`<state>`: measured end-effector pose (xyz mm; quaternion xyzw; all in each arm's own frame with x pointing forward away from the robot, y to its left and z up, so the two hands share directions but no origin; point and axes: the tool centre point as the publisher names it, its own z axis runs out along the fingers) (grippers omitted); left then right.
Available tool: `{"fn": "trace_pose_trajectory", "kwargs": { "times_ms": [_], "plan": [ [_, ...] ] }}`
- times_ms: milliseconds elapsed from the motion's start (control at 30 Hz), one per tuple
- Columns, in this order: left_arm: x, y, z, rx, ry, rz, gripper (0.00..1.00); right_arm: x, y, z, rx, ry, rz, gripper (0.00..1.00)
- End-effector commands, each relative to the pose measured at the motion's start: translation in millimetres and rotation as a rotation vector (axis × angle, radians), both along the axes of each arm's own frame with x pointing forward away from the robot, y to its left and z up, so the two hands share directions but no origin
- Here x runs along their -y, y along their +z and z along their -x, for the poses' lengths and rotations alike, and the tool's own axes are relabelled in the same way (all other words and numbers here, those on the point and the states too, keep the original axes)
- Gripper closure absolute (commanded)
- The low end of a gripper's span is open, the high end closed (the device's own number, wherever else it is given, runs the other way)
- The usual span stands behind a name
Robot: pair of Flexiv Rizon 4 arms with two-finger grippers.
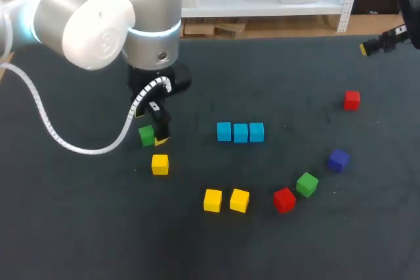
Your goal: Place the blue cubes, place green cubes on the blue cubes, place the yellow cubes on the green cubes, then place the red cubes on the yellow cubes, and place purple cube on the red cubes.
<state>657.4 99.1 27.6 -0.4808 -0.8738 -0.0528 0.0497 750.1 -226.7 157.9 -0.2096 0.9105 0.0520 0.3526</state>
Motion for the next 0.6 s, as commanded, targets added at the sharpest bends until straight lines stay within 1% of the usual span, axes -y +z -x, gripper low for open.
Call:
{"fn": "trace_pose_trajectory", "kwargs": {
  "times_ms": [33,100,200,233,600],
  "plan": [
    [3,2.7,0.1,0.007,-0.025,0.032,0.0,-1,-2,1.3,0.01,-0.007,0.002,0.0],
    [15,11.0,4.1,0.009,-0.079,0.037,0.0,-1,-2,1.3,0.01,-0.007,0.002,0.0],
    [47,22.5,10.9,0.02,-0.226,0.078,0.0,-1,-2,1.3,0.01,-0.007,0.002,0.0],
    [67,27.3,14.7,0.016,-0.33,0.112,0.0,-1,-2,1.3,0.01,-0.007,0.002,0.0],
    [67,27.3,14.7,0.016,-0.33,0.112,0.0,-1,-2,1.3,0.01,-0.007,0.002,0.0]
  ]
}}
